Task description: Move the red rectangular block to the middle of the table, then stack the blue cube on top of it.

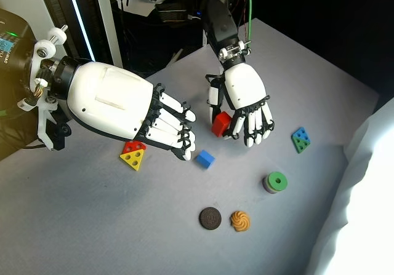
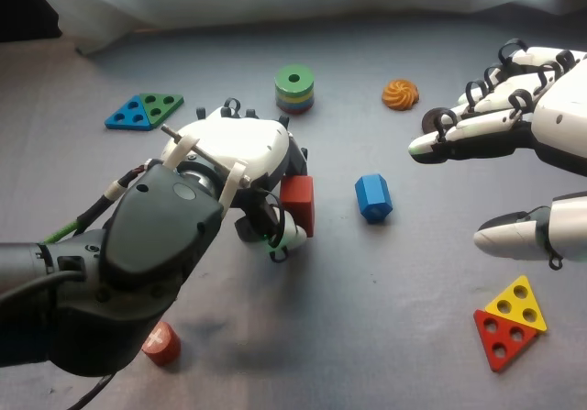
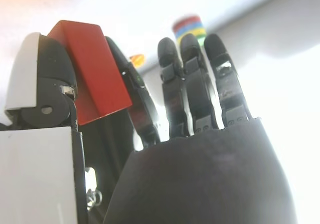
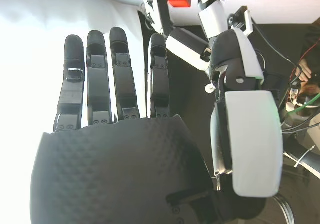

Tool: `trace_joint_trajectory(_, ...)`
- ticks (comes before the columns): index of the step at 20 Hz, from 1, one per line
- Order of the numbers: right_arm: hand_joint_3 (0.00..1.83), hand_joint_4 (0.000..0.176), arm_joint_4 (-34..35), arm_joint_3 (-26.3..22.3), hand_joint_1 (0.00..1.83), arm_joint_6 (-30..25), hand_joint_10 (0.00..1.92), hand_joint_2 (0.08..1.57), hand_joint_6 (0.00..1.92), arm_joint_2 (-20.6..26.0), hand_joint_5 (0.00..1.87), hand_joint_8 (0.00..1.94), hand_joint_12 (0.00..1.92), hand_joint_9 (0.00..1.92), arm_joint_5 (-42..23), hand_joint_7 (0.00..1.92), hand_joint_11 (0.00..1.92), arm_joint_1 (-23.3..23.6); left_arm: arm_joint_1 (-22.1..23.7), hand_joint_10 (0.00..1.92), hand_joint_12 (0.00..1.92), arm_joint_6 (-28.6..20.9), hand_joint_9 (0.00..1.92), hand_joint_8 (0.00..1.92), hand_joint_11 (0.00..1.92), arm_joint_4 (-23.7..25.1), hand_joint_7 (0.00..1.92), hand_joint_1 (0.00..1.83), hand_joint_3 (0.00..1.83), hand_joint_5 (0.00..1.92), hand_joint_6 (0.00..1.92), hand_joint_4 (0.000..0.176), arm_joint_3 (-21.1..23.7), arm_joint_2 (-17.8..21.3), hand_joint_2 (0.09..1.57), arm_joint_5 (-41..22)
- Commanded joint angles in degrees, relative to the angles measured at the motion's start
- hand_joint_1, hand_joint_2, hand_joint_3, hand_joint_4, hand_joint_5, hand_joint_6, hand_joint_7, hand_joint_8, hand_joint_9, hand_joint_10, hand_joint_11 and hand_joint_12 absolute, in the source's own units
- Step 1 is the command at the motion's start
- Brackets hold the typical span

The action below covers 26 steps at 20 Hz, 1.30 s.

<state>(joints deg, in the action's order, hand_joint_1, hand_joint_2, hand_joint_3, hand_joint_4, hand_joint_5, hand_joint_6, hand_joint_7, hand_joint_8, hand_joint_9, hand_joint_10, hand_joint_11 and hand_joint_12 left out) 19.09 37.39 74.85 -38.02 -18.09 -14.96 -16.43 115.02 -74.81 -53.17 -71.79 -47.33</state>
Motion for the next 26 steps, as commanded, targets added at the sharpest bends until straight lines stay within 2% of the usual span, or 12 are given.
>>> trace_joint_trajectory(1, 0.00, 0.000, -0.2, -0.1, 0.41, -0.2, 0.00, 1.17, 0.00, 0.6, 0.35, 0.00, 0.69, 0.29, -6.5, 0.35, 0.00, 0.5, -0.2, 0.00, 0.71, -0.5, 0.36, 0.00, 0.00, 4.0, 0.51, 1.03, 0.00, 1.02, 0.91, 0.166, -0.4, 0.1, 1.09, -3.1)
trace_joint_trajectory(5, 0.00, 0.000, -0.2, -0.1, 0.39, -0.2, 0.00, 1.17, 0.00, 0.6, 0.34, 0.00, 0.69, 0.29, -6.6, 0.34, 0.00, 0.5, -1.3, 0.00, 0.75, -2.1, 0.36, 0.00, 0.00, 5.1, 0.51, 1.02, 0.00, 1.00, 0.94, 0.175, -0.7, -0.6, 1.10, -3.5)
trace_joint_trajectory(8, 0.00, 0.000, -0.2, -0.1, 0.39, -0.2, 0.01, 1.17, 0.00, 0.6, 0.34, 0.00, 0.70, 0.30, -6.8, 0.34, 0.00, 0.4, -2.0, 0.00, 0.76, -3.4, 0.36, 0.00, 0.00, 5.6, 0.51, 1.03, 0.00, 1.01, 0.92, 0.176, -1.1, -1.1, 1.09, -3.9)
trace_joint_trajectory(9, 0.00, 0.000, -0.2, -0.1, 0.41, -0.2, 0.01, 1.17, 0.01, 0.6, 0.35, 0.01, 0.71, 0.31, -6.9, 0.36, 0.00, 0.4, -2.0, 0.00, 0.73, -3.5, 0.36, 0.00, 0.00, 5.6, 0.51, 1.03, 0.00, 1.02, 0.91, 0.171, -1.2, -1.2, 1.09, -4.1)
trace_joint_trajectory(17, 0.00, 0.000, -0.2, -0.1, 0.42, -0.2, 0.00, 1.17, 0.00, 0.6, 0.34, 0.00, 0.66, 0.29, -7.5, 0.34, 0.00, 0.3, -2.2, 0.00, 0.74, -5.0, 0.37, 0.00, 0.00, 7.0, 0.51, 1.03, 0.00, 1.01, 0.92, 0.176, -3.0, -2.2, 1.09, -4.1)
trace_joint_trajectory(21, 0.00, 0.000, -0.2, -0.1, 0.41, -0.2, 0.00, 1.17, 0.00, 0.6, 0.34, 0.00, 0.69, 0.30, -7.8, 0.35, 0.00, 0.3, -2.7, 0.00, 0.78, -5.6, 0.38, 0.00, 0.00, 7.4, 0.48, 1.00, 0.00, 0.94, 1.03, 0.176, -3.2, -2.2, 1.12, -4.1)
trace_joint_trajectory(25, 0.00, 0.000, -0.2, -0.1, 0.42, -0.2, 0.00, 1.17, 0.00, 0.6, 0.33, 0.00, 0.64, 0.28, -8.2, 0.34, 0.00, 0.3, -2.7, 0.00, 0.74, -5.7, 0.36, 0.00, 0.00, 7.4, 0.47, 0.98, 0.00, 0.90, 1.09, 0.176, -3.2, -2.2, 1.14, -4.1)
trace_joint_trajectory(26, 0.00, 0.000, -0.2, -0.1, 0.44, -0.2, 0.01, 1.16, 0.00, 0.6, 0.34, 0.00, 0.68, 0.29, -8.3, 0.35, 0.00, 0.3, -2.7, 0.00, 0.72, -5.7, 0.35, 0.00, 0.00, 7.4, 0.45, 0.97, 0.00, 0.89, 1.11, 0.176, -3.2, -2.2, 1.15, -4.1)
